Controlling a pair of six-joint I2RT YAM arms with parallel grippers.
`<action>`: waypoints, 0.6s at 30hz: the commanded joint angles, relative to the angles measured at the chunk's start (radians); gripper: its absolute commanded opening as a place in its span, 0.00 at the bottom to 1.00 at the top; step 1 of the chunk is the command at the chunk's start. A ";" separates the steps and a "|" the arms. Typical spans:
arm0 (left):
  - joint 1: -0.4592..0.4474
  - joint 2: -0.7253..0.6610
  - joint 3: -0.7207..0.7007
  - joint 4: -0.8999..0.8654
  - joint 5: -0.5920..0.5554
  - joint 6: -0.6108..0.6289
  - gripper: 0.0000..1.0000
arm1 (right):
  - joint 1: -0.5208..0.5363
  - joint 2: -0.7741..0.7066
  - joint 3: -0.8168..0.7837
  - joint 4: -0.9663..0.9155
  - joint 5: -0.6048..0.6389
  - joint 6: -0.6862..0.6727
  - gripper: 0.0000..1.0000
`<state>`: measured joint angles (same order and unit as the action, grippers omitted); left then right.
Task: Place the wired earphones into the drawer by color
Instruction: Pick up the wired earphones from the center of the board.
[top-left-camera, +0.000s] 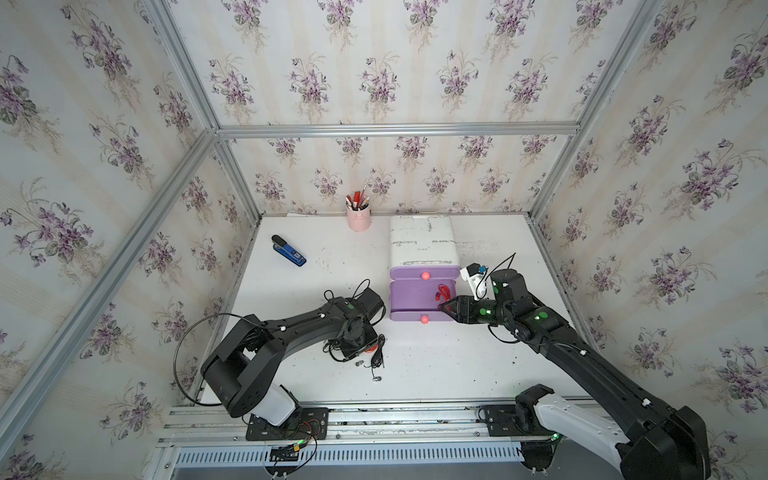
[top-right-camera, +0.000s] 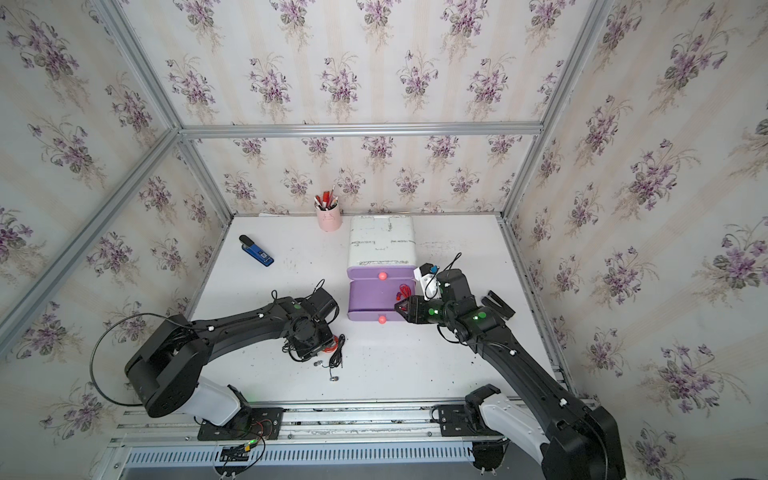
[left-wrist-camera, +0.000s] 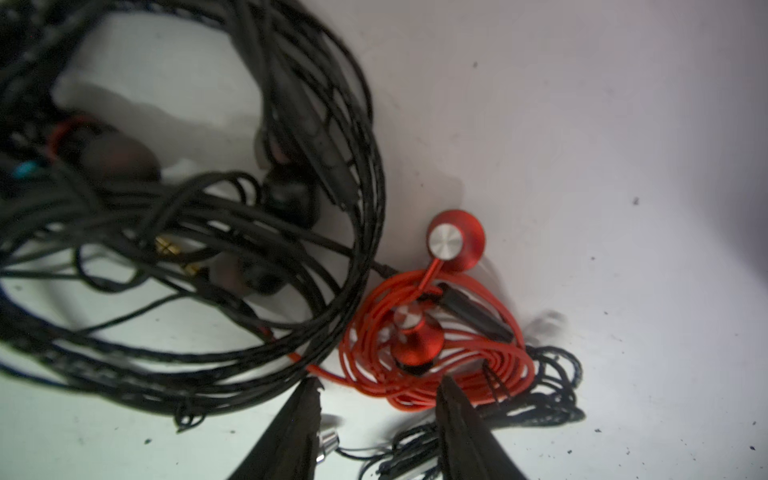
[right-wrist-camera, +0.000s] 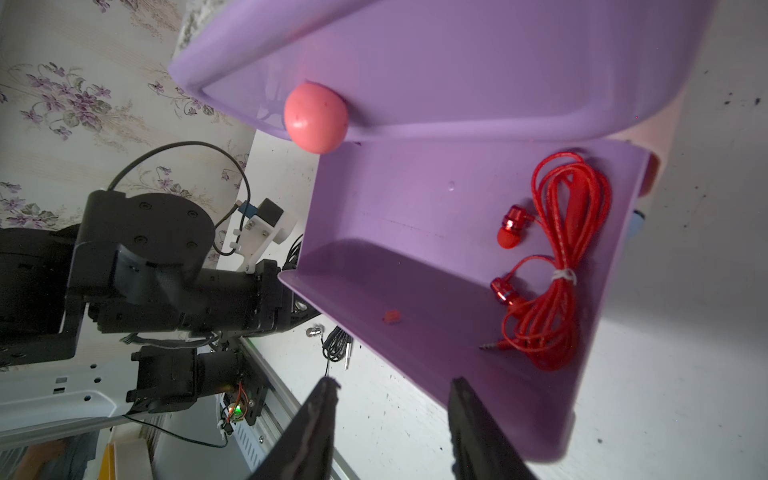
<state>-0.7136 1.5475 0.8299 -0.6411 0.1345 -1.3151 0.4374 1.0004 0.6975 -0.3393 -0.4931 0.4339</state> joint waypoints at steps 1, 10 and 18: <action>0.001 0.015 0.006 -0.025 -0.016 -0.002 0.47 | 0.000 -0.005 -0.006 0.014 0.007 -0.012 0.47; 0.001 0.070 0.012 -0.009 -0.029 0.021 0.22 | 0.000 -0.012 -0.018 0.015 0.012 -0.014 0.47; 0.000 0.052 -0.002 0.006 -0.032 0.042 0.10 | 0.001 -0.025 -0.023 0.008 0.019 -0.012 0.47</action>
<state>-0.7132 1.5944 0.8410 -0.6910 0.1204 -1.2957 0.4374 0.9810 0.6739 -0.3340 -0.4839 0.4229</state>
